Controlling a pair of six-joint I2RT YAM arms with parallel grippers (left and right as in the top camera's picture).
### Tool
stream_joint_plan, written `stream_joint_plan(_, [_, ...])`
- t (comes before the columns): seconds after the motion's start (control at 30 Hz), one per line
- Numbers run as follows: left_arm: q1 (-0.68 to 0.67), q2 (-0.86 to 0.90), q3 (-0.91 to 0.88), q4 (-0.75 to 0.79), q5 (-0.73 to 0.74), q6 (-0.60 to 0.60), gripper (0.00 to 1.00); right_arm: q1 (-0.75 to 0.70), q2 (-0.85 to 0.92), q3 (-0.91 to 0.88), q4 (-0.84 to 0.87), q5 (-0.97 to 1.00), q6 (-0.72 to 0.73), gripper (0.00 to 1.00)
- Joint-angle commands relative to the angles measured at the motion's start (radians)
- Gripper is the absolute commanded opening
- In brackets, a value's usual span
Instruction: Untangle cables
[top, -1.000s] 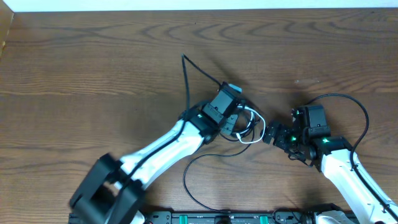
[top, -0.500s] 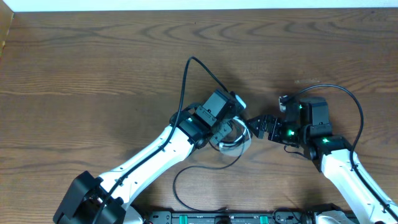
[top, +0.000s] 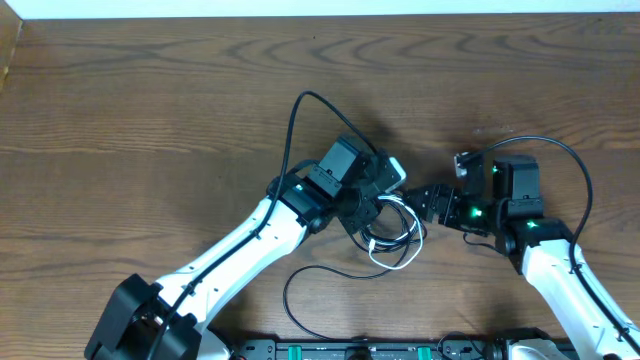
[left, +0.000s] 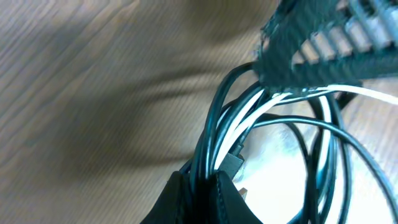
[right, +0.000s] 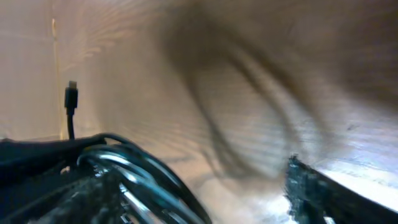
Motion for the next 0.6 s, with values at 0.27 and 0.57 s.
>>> stream_joint_plan(0.27, [0.056, -0.013, -0.002, 0.039, 0.111, -0.024, 0.07, 0.09, -0.002, 0.005, -0.024, -0.011, -0.028, 0.39])
stream_joint_plan(0.57, [0.07, -0.017, -0.002, 0.074, 0.227, -0.032, 0.08, 0.102, -0.001, 0.005, -0.175, 0.262, 0.003, 0.01])
